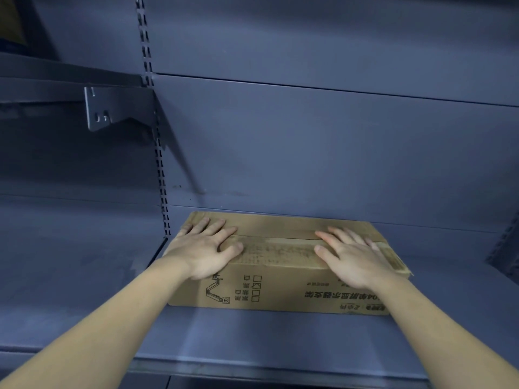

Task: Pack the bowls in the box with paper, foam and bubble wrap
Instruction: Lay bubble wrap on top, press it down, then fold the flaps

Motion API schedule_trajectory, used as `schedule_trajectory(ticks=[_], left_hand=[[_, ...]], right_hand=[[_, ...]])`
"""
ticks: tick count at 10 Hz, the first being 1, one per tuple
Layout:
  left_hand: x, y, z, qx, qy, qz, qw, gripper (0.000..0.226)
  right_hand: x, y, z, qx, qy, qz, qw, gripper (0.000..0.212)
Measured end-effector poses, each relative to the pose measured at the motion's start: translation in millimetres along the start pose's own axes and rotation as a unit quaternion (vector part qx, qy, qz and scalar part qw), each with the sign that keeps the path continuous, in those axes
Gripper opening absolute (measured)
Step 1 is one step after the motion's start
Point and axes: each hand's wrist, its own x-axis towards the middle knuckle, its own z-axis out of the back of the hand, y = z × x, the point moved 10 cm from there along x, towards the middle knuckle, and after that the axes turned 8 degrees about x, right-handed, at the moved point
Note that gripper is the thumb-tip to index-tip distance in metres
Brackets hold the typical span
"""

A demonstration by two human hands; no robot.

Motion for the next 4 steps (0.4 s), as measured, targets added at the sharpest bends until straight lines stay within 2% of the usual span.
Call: schedule_trajectory(ticks=[3, 4], left_hand=[[-1.4, -3.1, 0.6, -0.003, -0.009, 0.011, 1.0, 0.067], [-2.2, -3.1, 3.9, -0.004, -0.021, 0.008, 1.0, 0.068]], right_hand=[[-2.9, 1.1, 2.8, 0.01, -0.008, 0.009, 1.0, 0.058], [-5.8, 3.5, 10.6, 0.061, -0.02, 0.023, 0.998, 0.056]])
